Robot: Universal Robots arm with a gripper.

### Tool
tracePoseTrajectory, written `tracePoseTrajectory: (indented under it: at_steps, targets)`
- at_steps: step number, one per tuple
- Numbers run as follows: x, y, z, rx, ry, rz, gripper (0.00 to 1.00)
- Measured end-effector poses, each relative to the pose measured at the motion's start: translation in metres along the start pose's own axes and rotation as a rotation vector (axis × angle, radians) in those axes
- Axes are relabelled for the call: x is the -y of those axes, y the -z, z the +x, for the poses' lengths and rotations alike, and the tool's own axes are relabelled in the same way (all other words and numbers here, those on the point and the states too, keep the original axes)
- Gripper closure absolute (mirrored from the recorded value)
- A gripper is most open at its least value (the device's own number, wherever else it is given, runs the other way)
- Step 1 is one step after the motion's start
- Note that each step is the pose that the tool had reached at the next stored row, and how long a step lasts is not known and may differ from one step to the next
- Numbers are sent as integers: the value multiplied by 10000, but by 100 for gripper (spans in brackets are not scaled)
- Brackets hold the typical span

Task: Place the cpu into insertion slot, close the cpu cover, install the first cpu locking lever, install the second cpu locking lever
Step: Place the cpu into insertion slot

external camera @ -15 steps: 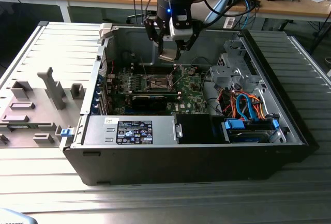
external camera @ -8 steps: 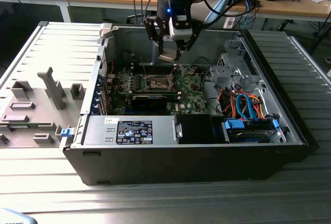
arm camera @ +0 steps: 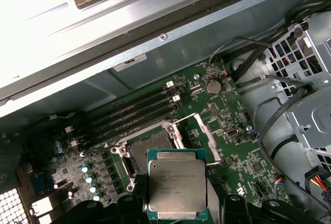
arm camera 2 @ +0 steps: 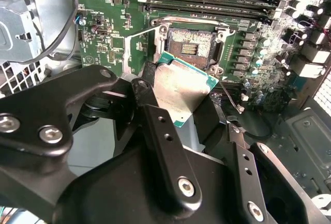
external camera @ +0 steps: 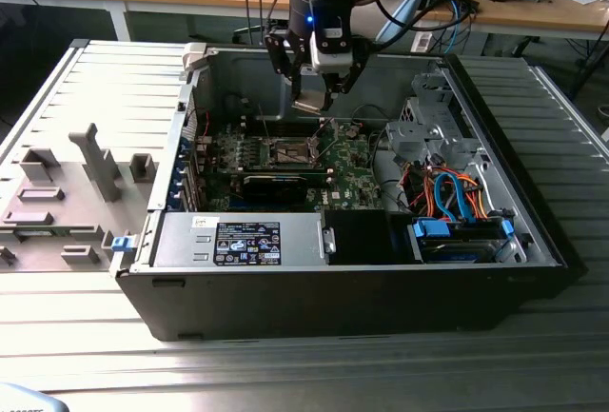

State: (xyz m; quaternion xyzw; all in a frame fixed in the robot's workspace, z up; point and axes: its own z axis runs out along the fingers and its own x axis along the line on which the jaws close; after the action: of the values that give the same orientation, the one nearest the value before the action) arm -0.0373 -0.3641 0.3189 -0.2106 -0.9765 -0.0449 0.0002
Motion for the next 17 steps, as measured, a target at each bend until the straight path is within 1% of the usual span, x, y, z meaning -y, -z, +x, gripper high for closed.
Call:
tracePoseTrajectory:
  at_steps: [17]
  targets:
    - [0, 0, 0, 32, -360, -7, 46]
